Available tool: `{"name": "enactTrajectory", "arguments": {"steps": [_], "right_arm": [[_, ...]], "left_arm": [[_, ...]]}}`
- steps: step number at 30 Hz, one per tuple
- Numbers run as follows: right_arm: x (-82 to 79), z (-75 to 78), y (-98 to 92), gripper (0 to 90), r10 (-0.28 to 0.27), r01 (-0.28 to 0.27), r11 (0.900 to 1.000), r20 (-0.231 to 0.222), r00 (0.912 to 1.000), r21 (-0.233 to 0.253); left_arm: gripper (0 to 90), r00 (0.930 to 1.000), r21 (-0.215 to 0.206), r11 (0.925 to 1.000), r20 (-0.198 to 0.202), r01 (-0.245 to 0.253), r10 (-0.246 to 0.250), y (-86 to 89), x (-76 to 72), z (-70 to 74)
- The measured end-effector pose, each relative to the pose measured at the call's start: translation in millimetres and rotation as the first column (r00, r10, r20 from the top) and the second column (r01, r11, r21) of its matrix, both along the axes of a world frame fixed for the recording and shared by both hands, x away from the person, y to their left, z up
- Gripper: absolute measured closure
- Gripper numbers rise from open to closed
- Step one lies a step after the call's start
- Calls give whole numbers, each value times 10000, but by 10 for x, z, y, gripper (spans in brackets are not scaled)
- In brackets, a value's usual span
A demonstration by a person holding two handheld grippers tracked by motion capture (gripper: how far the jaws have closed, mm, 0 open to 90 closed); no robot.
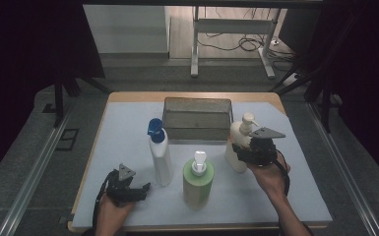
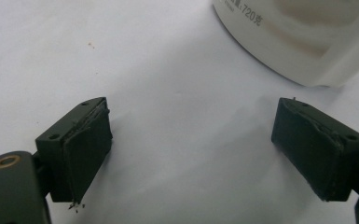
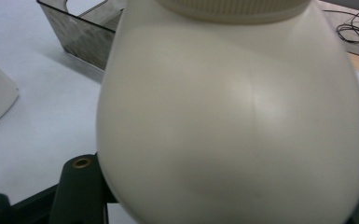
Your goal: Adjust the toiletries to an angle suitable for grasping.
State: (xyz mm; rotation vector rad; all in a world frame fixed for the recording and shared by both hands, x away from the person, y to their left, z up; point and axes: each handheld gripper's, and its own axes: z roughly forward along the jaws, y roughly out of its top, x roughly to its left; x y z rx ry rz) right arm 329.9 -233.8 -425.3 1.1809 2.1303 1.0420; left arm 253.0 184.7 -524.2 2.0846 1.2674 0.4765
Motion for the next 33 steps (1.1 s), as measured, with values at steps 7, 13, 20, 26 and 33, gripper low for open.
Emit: {"name": "enactTrajectory", "arguments": {"steps": [7, 13, 20, 26, 33], "right_arm": [[-22, 59, 18, 376, 300, -295, 9993, -210, 9993, 223], [-55, 192, 46, 376, 550, -540, 9974, -200, 9983, 481], [-54, 323, 95, 376, 844, -831, 9950, -223, 9962, 554], [-20, 465, 169, 376, 1349, -1332, 9882, -179, 9907, 757], [38, 594, 258, 376, 1689, -1666, 9823, -199, 9854, 855]], "left_arm": [[123, 10000, -5, 10000, -3, -2, 2, 0, 0, 0], [123, 10000, -3, 10000, -3, 0, 0, 0, 0, 0], [123, 10000, -7, 10000, -6, 1, -1, 0, 0, 0], [123, 10000, -6, 10000, -4, -1, 1, 0, 0, 0], [123, 10000, -5, 10000, -3, 1, -1, 0, 0, 0]]}}
